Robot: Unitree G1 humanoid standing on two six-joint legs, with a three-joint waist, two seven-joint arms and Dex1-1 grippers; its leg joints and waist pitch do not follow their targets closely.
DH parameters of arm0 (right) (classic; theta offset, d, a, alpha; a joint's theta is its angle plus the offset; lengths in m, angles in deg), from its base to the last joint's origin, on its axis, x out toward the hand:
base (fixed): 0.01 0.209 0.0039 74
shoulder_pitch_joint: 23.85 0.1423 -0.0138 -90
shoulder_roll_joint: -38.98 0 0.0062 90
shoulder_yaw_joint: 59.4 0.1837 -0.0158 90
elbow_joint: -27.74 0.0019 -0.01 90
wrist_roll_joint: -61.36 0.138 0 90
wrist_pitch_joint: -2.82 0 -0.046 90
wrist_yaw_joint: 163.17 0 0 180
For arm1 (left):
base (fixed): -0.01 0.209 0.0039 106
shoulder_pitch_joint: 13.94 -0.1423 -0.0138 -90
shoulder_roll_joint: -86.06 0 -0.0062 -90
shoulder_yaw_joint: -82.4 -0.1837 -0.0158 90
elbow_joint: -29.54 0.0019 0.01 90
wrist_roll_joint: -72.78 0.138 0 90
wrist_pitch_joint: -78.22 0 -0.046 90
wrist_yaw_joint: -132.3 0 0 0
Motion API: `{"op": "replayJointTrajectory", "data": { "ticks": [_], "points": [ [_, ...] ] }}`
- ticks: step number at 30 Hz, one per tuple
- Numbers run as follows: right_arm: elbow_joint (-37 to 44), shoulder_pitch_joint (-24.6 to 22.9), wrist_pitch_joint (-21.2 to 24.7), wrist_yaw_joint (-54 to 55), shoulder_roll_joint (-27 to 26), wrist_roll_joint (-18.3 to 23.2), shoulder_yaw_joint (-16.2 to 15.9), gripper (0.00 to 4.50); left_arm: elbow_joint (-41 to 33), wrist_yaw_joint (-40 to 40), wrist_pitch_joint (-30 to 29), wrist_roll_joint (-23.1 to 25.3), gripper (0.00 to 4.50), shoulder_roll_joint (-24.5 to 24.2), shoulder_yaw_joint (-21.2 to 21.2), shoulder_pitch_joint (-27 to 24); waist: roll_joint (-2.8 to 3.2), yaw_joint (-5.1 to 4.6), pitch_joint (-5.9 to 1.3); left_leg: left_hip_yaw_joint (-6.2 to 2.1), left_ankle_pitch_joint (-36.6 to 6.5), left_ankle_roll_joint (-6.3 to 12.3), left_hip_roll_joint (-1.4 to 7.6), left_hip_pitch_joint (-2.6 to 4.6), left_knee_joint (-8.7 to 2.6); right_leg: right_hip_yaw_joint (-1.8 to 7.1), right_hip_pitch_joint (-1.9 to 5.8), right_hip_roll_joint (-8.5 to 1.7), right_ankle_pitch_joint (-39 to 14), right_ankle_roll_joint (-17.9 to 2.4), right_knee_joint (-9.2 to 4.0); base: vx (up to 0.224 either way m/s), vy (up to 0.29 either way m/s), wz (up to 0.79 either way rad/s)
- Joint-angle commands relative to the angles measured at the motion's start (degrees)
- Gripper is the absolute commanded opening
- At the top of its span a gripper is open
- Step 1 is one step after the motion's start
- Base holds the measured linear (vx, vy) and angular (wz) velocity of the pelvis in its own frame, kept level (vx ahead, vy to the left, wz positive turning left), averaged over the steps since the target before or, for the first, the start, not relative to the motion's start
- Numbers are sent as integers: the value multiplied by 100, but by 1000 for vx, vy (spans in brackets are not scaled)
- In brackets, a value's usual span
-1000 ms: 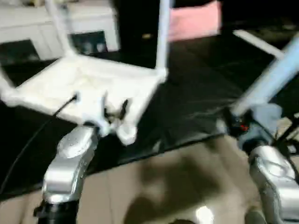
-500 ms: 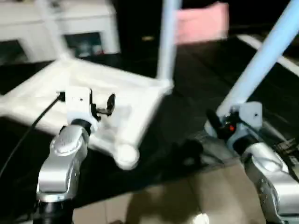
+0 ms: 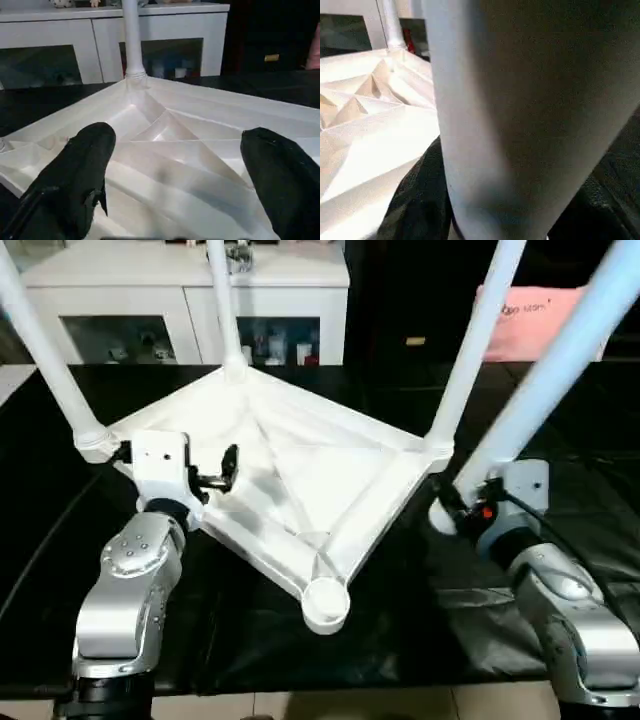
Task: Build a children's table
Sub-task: Move to table
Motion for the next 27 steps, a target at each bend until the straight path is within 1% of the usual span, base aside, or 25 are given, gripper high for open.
{"op": "replayJointTrajectory", "data": {
  "ticks": [1, 2, 3, 4, 5, 6, 7, 9, 11, 12, 13, 14, 15, 16, 17, 18, 19, 20, 21, 22, 23, 24, 25, 26, 27],
  "points": [
    [-32, -23, -169, 89, -14, 1, 95, 192, 32, -101, -47, -52, 450, -33, -25, 114, 76, -69, -286, -345, -482, -18, 904, 12, -530, 276, 326, -562, -29, -1481, -319, 0, 0, 0],
    [-32, -23, -169, 89, -14, 1, 95, 192, 32, -101, -47, -52, 450, -33, -25, 114, 89, -86, -241, -334, -1192, -61, 899, 21, -569, 286, 308, -595, -595, -1483, -403, 0, 0, 0],
    [-34, -27, -216, 89, -37, 18, 123, 192, 44, -130, -55, -61, 450, -41, -40, 131, 98, -94, -208, -324, -1827, -147, 890, 46, -591, 295, 284, -639, -1306, -1384, -479, -59, 18, 9],
    [5, -29, -209, 108, -71, 36, 139, 192, 73, -194, -52, -98, 450, -49, -62, 151, 118, -101, -189, -319, -2119, -211, 889, 66, -601, 295, 252, -651, -1679, -1300, -523, -59, 18, 9],
    [40, -30, -231, 130, -103, 18, 149, 192, 98, -282, -39, -162, 450, -56, -82, 165, 133, -126, -176, -301, -2546, -337, 897, 124, -606, 274, 193, -654, -2246, -1112, -596, -55, 2, 12],
    [52, -30, -250, 134, -105, -1, 142, 192, 102, -348, -37, -211, 450, -62, -90, 166, 107, -157, -170, -273, -2740, -417, 905, 135, -626, 252, 167, -637, -2523, -941, -643, 0, 0, 0],
    [79, -29, -306, 137, -102, -57, 112, 192, 112, -558, -60, -375, 450, -83, -111, 171, 88, -176, -174, -260, -2720, -424, 909, 123, -636, 249, 173, -640, -2571, -881, -652, 0, 0, 0],
    [89, -9, -396, 95, -49, -141, 36, 192, 187, -1140, -173, -678, 450, -253, -232, 234, 52, -180, -190, -216, -2377, -373, 904, 40, -649, 272, 192, -677, -2638, -793, -643, 0, 0, 0],
    [95, 6, -378, 70, -39, -126, 2, 192, 258, -1378, -182, -707, 450, -390, -313, 281, 124, -186, -200, -226, -2239, -373, 911, 5, -663, 272, 196, -666, -2456, -798, -606, 0, 0, 0],
    [120, 27, -399, 75, -21, -159, -41, 192, 369, -1716, -89, -680, 450, -599, -432, 342, 105, -195, -205, -225, -2178, -350, 915, -8, -669, 271, 200, -658, -2300, -812, -610, 0, 0, 0],
    [122, 29, -400, 76, -20, -162, -45, 192, 379, -1749, -81, -679, 450, -618, -443, 347, 114, -193, -219, -221, -2104, -333, 913, -8, -667, 278, 206, -663, -2178, -844, -591, 0, 0, 0],
    [158, 39, -390, 75, -19, -159, -57, 192, 481, -2230, -2, -679, 450, -903, -615, 400, 117, -196, -235, -216, -1890, -284, 916, -28, -661, 283, 224, -668, -1872, -933, -566, 0, 0, 0],
    [177, 41, -385, 65, -23, -146, -58, 192, 532, -2527, 37, -677, 450, -1083, -725, 428, 135, -186, -271, -204, -1596, -216, 913, -45, -654, 287, 241, -659, -1506, -1001, -522, 0, 0, 0],
    [189, 41, -382, 67, -30, -148, -63, 192, 552, -2797, 28, -701, 450, -1250, -813, 449, 168, -176, -276, -208, -1333, -141, 929, -62, -657, 274, 264, -669, -1109, -1126, -485, 0, 0, 0],
    [193, 44, -382, 71, -34, -153, -67, 192, 564, -2961, 17, -720, 450, -1351, -862, 464, 195, -176, -270, -205, -1346, -134, 938, -60, -661, 266, 255, -659, -1009, -1188, -471, 0, 0, 0],
    [194, 43, -406, 67, -14, -200, -100, 192, 571, -3270, 2, -731, 450, -1573, -961, 478, 231, -175, -286, -193, -1320, -141, 927, -40, -655, 254, 265, -647, -827, -1273, -454, 0, 0, 0],
    [191, 43, -429, 65, 3, -233, -128, 192, 584, -3495, -5, -753, 450, -1742, -1033, 493, 218, -172, -303, -174, -1200, -130, 925, -24, -644, 250, 267, -648, -619, -1333, -447, 0, 0, 0],
    [186, 47, -444, 59, 19, -259, -151, 192, 610, -3736, 69, -722, 450, -1941, -1127, 510, 217, -168, -306, -169, -923, -51, 920, -59, -645, 252, 304, -648, -262, -1428, -408, 0, 0, 0],
    [184, 65, -442, 42, 25, -265, -158, 192, 646, -4257, 200, -718, 450, -2300, -1301, 525, 182, -173, -296, -147, -791, 35, 915, -59, -643, 244, 314, -644, -140, -1495, -409, 0, 0, 0],
    [185, 76, -435, 33, 25, -260, -153, 192, 645, -4511, 280, -717, 450, -2451, -1379, 520, 187, -155, -296, -138, -759, 85, 906, -57, -638, 252, 324, -659, -182, -1507, -420, 0, 0, 0],
    [187, 98, -418, 19, 29, -250, -144, 192, 643, -4938, 443, -695, 450, -2709, -1513, 513, 190, -141, -280, -125, -796, 136, 911, -51, -652, 258, 318, -670, -394, -1517, -450, 0, 0, 0],
    [188, 108, -411, 18, 32, -245, -145, 192, 662, -5145, 543, -681, 450, -2831, -1578, 519, 195, -153, -262, -114, -941, 109, 931, -42, -674, 260, 309, -664, -665, -1516, -451, 0, 0, 0],
    [192, 128, -399, 7, 44, -237, -149, 192, 714, -5382, 693, -631, 450, -2972, -1663, 565, 207, -144, -255, -109, -1099, 18, 951, -14, -678, 260, 296, -671, -888, -1526, -461, 0, 0, 0],
    [195, 145, -393, -7, 57, -240, -158, 192, 828, -5632, 816, -579, 450, -3095, -1756, 661, 204, -137, -240, -114, -1177, -4, 953, -15, -689, 262, 288, -668, -1006, -1511, -481, 0, 0, 0],
    [200, 156, -386, -16, 64, -241, -163, 192, 924, -5844, 880, -555, 450, -3183, -1832, 746, 228, -127, -249, -103, -1291, -72, 955, 10, -698, 270, 267, -660, -1136, -1473, -479, 0, 0, 0]
  ]
}}
